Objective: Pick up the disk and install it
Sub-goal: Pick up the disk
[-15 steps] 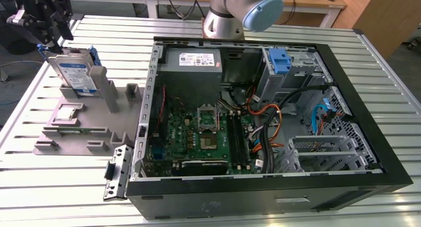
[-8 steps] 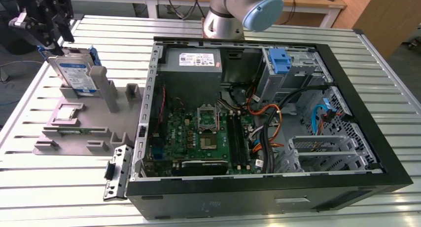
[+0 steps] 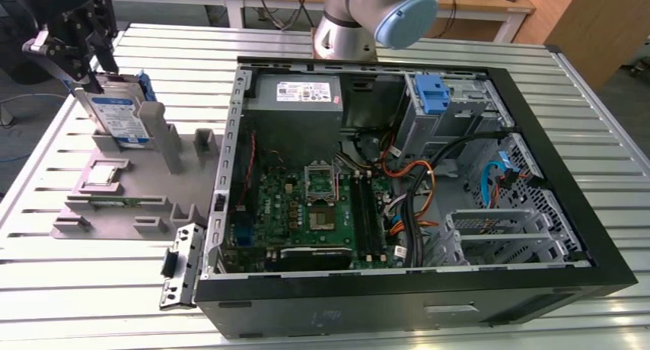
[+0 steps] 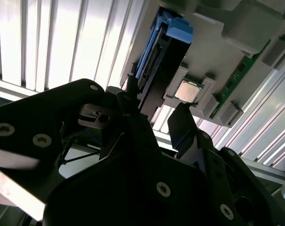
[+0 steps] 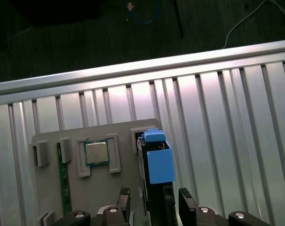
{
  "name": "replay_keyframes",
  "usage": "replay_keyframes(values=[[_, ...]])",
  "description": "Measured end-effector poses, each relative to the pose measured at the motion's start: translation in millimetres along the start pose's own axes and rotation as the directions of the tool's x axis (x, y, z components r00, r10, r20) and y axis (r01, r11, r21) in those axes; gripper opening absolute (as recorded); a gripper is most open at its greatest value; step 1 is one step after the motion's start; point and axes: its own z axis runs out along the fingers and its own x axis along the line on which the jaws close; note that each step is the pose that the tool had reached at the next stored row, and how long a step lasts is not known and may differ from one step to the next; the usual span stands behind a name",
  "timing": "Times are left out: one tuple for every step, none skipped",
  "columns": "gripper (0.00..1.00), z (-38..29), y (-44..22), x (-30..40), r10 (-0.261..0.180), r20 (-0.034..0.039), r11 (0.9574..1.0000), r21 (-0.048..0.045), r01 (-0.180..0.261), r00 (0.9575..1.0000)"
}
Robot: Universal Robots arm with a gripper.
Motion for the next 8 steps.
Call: replay_keyframes(values=[[0.53, 1.9, -0.1, 0.1, 0.0, 0.0002, 1.0, 0.0006, 0.0, 1.0], [0.53, 3.7, -0.1, 0.2, 0.0, 0.0003, 1.0, 0.0013, 0.0, 1.0], [0.53, 5.3, 0.1, 0.2, -0.001, 0.0004, 1.0, 0.0026, 0.001, 1.0], [0.53, 6.9, 0.2, 0.3, -0.002, 0.0007, 1.0, 0.0041, 0.002, 1.0], [0.53, 8.3, 0.3, 0.4, -0.003, 0.0009, 1.0, 0.006, 0.003, 1.0], [0.53, 9.5, 0.7, 0.5, -0.004, 0.0013, 1.0, 0.0084, 0.004, 1.0], [0.53, 10.5, 1.3, 0.7, -0.006, 0.0016, 0.9999, 0.0113, 0.006, 1.0], [0.53, 11.5, 1.8, 0.9, -0.007, 0.0022, 0.9999, 0.0148, 0.007, 1.0]])
